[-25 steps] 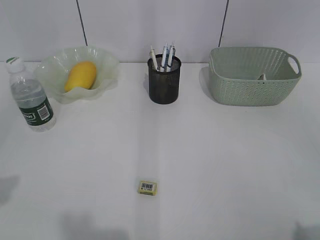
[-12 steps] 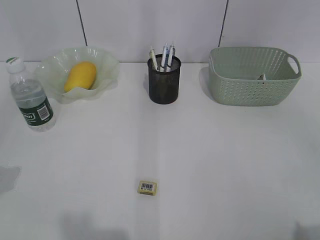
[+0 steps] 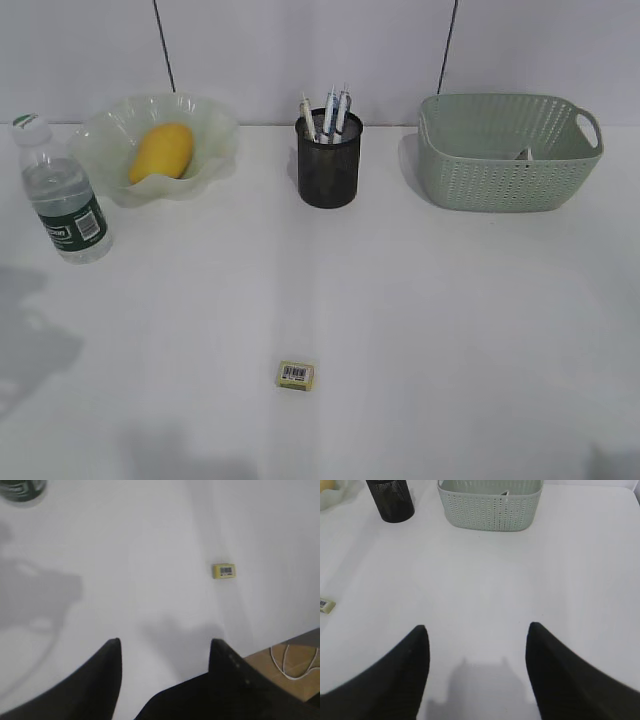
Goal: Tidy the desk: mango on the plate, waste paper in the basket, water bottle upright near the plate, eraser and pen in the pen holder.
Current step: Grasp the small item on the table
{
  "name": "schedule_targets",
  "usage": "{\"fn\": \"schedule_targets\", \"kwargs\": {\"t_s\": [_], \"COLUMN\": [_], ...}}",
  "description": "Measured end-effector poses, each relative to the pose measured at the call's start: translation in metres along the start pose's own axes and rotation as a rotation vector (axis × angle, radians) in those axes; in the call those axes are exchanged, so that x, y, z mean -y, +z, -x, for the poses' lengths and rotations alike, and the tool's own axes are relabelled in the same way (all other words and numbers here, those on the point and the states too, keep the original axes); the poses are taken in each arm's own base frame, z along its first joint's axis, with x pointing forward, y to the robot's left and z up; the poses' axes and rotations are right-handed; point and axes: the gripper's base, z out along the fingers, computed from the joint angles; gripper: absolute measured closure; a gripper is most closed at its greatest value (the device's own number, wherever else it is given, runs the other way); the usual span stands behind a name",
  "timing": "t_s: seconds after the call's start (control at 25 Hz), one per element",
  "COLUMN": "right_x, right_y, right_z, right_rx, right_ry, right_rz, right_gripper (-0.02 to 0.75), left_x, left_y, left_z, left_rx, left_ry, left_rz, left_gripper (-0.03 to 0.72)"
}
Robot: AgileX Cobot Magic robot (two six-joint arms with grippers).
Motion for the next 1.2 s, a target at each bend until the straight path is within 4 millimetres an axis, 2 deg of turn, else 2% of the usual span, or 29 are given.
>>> {"fn": "schedule_targets", "kwargs": {"t_s": [0.36, 0.6, 0.92, 1.08, 1.2], "right_x": [0.000, 0.000, 0.000, 0.000, 0.000], "right_y": [0.000, 0.000, 0.000, 0.000, 0.000], "right_z": [0.000, 0.000, 0.000, 0.000, 0.000], "right_rx": [0.000, 0.000, -0.001, -0.001, -0.001], "right_ry": [0.000, 0.001, 0.001, 0.001, 0.001], "right_rz": [0.000, 0.000, 0.000, 0.000, 0.000], "right_gripper": [0.253, 0.253, 0.253, 0.253, 0.253], "left_x": [0.038, 0.070, 0.118, 0.135, 0.139], "left_y": [0.041, 0.075, 0.117, 0.139, 0.162], "left_z": [0.004, 0.009, 0.031, 0.032, 0.030], "left_rx": [-0.101, -0.204, -0.256, -0.290, -0.296], "left_ry": [0.052, 0.110, 0.168, 0.167, 0.142], "left_rz": [-0.064, -0.024, 0.065, 0.103, 0.121], "left_gripper": [0.263, 0.263, 0.263, 0.263, 0.263]}}
